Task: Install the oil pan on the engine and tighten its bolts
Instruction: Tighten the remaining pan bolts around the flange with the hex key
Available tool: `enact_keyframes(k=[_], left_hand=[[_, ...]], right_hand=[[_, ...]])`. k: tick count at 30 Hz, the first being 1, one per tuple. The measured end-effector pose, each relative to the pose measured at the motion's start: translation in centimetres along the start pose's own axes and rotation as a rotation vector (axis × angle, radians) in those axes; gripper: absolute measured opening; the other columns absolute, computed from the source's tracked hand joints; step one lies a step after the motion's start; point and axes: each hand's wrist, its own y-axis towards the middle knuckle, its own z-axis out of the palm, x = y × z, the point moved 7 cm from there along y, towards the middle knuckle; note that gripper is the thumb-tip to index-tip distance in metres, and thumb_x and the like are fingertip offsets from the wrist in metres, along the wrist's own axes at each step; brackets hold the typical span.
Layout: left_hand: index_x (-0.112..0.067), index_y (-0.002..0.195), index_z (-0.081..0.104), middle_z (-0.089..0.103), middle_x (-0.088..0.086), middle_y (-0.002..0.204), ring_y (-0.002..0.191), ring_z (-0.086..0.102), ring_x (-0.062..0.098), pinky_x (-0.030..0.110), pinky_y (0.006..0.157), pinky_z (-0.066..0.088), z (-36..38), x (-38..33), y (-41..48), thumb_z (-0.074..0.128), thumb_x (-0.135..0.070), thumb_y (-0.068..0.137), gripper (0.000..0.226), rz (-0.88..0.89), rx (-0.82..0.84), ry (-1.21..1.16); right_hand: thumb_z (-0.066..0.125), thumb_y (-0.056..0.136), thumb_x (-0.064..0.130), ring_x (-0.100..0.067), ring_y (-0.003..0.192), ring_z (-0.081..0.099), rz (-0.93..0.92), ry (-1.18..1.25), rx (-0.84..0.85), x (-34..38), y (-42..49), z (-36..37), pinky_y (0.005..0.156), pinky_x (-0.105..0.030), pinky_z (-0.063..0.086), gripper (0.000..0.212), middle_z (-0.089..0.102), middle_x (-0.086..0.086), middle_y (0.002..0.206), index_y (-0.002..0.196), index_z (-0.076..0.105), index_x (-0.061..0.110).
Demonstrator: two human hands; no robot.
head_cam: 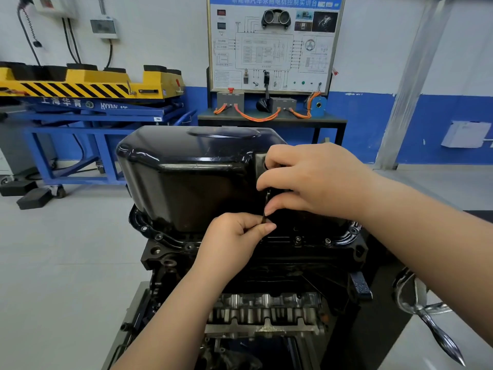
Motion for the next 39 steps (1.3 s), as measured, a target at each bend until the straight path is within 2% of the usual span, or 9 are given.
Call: enact_keyframes(k=[8, 15, 22, 26, 30, 32, 34, 36, 39], left_hand=[[-0.034, 0.082, 0.070, 0.053, -0.021, 0.043, 0.044, 0.047, -0.006, 0.013, 0.054, 0.042, 0.0, 0.0, 0.0, 0.061, -0.030, 0.088, 0.012, 0.018, 0.015, 0.006], [-0.044, 0.068, 0.063, 0.052, -0.016, 0.042, 0.044, 0.045, -0.002, 0.020, 0.056, 0.043, 0.1, 0.0, -0.2, 0.062, -0.031, 0.087, 0.023, 0.038, -0.032, -0.003], [-0.048, 0.051, 0.059, 0.048, -0.012, 0.039, 0.041, 0.042, 0.000, 0.011, 0.047, 0.034, 0.2, -0.1, -0.2, 0.062, -0.029, 0.087, 0.041, 0.054, -0.047, 0.009], [-0.043, 0.057, 0.062, 0.046, -0.009, 0.040, 0.042, 0.039, 0.002, 0.016, 0.047, 0.034, 0.3, 0.0, -0.2, 0.062, -0.031, 0.087, 0.032, 0.035, -0.043, -0.003], [-0.040, 0.071, 0.067, 0.049, -0.014, 0.041, 0.043, 0.043, -0.002, 0.010, 0.048, 0.035, 0.4, -0.1, -0.4, 0.060, -0.032, 0.088, 0.019, 0.028, -0.049, 0.002], [-0.035, 0.085, 0.071, 0.054, -0.022, 0.045, 0.048, 0.050, -0.008, 0.006, 0.053, 0.037, 0.3, -0.1, -0.6, 0.059, -0.031, 0.089, 0.014, 0.019, -0.064, -0.005], [-0.029, 0.093, 0.073, 0.063, -0.031, 0.062, 0.063, 0.059, -0.012, 0.004, 0.054, 0.037, 0.3, 0.0, -0.7, 0.059, -0.029, 0.089, 0.014, 0.011, -0.077, -0.025], [-0.024, 0.100, 0.073, 0.055, -0.039, 0.079, 0.082, 0.055, -0.011, 0.002, 0.054, 0.037, 0.3, 0.0, -0.8, 0.059, -0.028, 0.089, 0.018, 0.011, -0.080, -0.044], [-0.022, 0.105, 0.072, 0.058, -0.036, 0.078, 0.068, 0.059, -0.004, 0.001, 0.051, 0.035, 0.4, -0.3, -1.1, 0.059, -0.025, 0.090, 0.020, 0.015, -0.065, -0.059]], right_hand=[[0.055, 0.079, 0.055, -0.022, 0.055, 0.057, 0.070, -0.010, -0.110, 0.0, -0.3, -0.6, 0.039, -0.025, 0.038, 0.045, 0.063, -0.002, 0.078, 0.081, 0.071, 0.014], [0.051, 0.078, 0.058, -0.021, 0.055, 0.056, 0.119, -0.061, -0.123, 0.1, -0.3, -0.8, 0.042, -0.023, 0.031, 0.048, 0.061, 0.000, 0.068, 0.070, 0.066, 0.013], [0.050, 0.077, 0.061, -0.018, 0.054, 0.050, 0.274, -0.032, -0.141, 0.0, -1.0, -0.4, 0.045, -0.021, 0.024, 0.051, 0.050, 0.004, 0.061, 0.068, 0.058, 0.012], [0.066, 0.076, 0.055, -0.015, 0.054, 0.040, 0.303, -0.007, -0.178, -0.1, -1.6, -0.4, 0.047, -0.022, 0.021, 0.044, 0.038, 0.009, 0.062, 0.070, 0.058, 0.012], [0.053, 0.075, 0.065, -0.014, 0.062, 0.050, 0.407, 0.108, -0.125, -1.0, -2.0, 0.5, 0.051, -0.029, 0.037, 0.048, 0.041, 0.014, 0.063, 0.077, 0.058, 0.017], [0.058, 0.075, 0.060, -0.009, 0.062, 0.050, 0.525, 0.260, -0.189, -1.4, -2.8, 1.2, 0.057, -0.031, 0.043, 0.040, 0.046, 0.014, 0.061, 0.081, 0.058, 0.020], [0.067, 0.076, 0.049, -0.004, 0.062, 0.056, 0.661, 0.449, -0.329, -1.1, -4.1, 2.3, 0.062, -0.029, 0.049, 0.028, 0.057, 0.013, 0.065, 0.087, 0.059, 0.025], [0.068, 0.078, 0.039, -0.002, 0.066, 0.062, 0.753, 0.615, -0.470, 0.1, -5.1, 3.7, 0.065, -0.028, 0.053, 0.025, 0.063, 0.015, 0.068, 0.098, 0.056, 0.031], [0.065, 0.084, 0.027, -0.002, 0.073, 0.065, 0.827, 0.741, -0.631, 1.9, -5.8, 5.5, 0.070, -0.017, 0.050, 0.040, 0.068, 0.015, 0.072, 0.120, 0.048, 0.034]])
